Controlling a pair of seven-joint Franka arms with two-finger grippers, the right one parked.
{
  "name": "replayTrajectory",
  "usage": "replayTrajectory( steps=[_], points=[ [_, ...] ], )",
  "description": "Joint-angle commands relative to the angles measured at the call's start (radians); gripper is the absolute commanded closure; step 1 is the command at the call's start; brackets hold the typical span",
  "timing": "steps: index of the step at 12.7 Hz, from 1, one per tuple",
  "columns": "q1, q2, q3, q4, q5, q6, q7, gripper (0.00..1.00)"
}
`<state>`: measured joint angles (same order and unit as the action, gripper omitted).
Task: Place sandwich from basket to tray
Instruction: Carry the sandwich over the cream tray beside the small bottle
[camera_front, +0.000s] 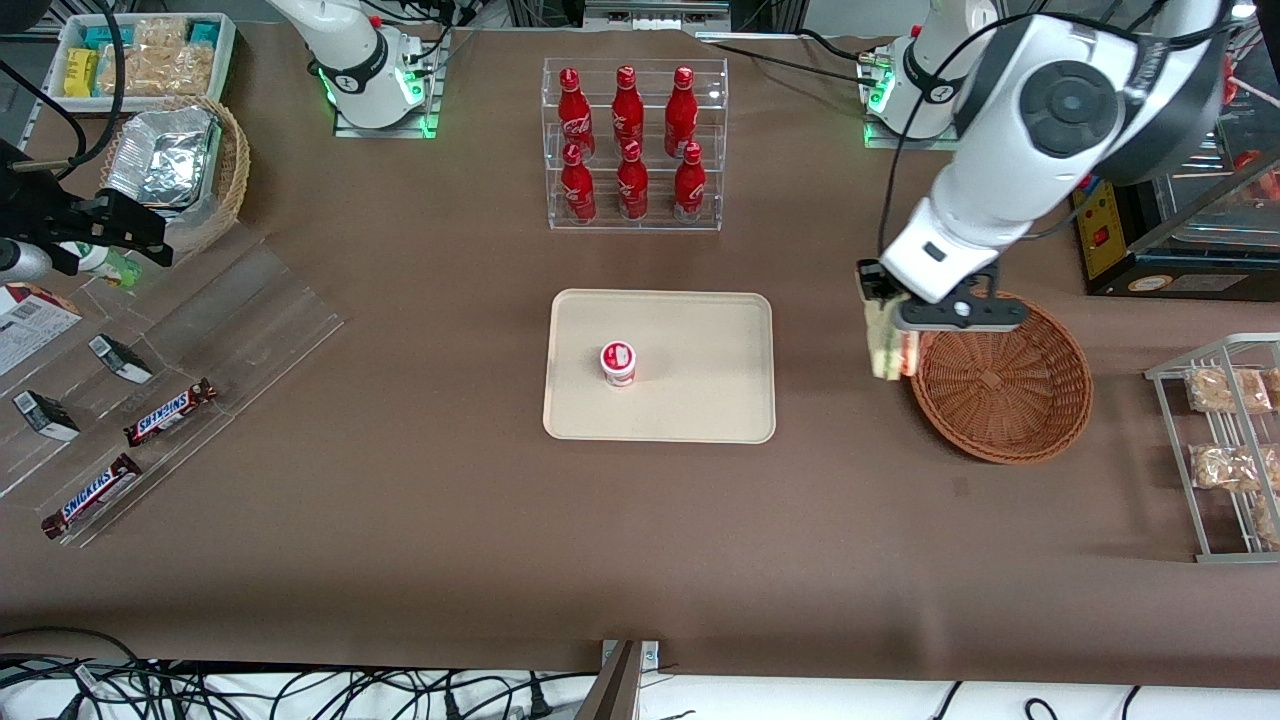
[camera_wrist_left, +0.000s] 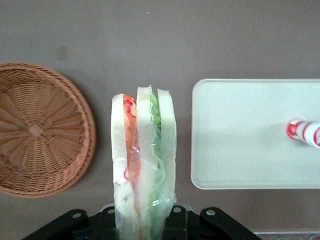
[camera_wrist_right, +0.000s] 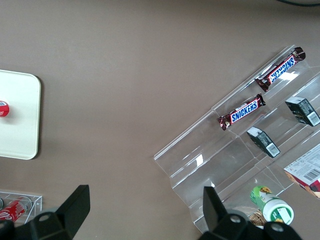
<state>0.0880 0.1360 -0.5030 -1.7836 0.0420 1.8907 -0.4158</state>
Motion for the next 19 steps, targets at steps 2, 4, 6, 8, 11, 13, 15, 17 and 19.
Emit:
replayTrajectory(
  steps=[2,4,6,8,11,13,15,17,19],
  points=[
    [-0.020,0.077,-0.060,0.030,-0.017,0.063,-0.021,1.00],
    [-0.077,0.137,-0.060,0.032,-0.017,0.117,-0.064,1.00],
    [-0.125,0.203,-0.057,0.029,0.002,0.201,-0.154,1.00],
    [-0.160,0.261,-0.057,0.027,0.068,0.261,-0.224,1.00],
    [-0.203,0.359,-0.057,0.020,0.218,0.353,-0.345,1.00],
    [-0.240,0.414,-0.055,0.026,0.312,0.366,-0.424,1.00],
    [-0.252,0.459,-0.057,0.023,0.395,0.407,-0.503,1.00],
    [-0.258,0.496,-0.055,0.024,0.440,0.409,-0.514,1.00],
    [-0.260,0.517,-0.054,0.024,0.441,0.409,-0.512,1.00]
  ],
)
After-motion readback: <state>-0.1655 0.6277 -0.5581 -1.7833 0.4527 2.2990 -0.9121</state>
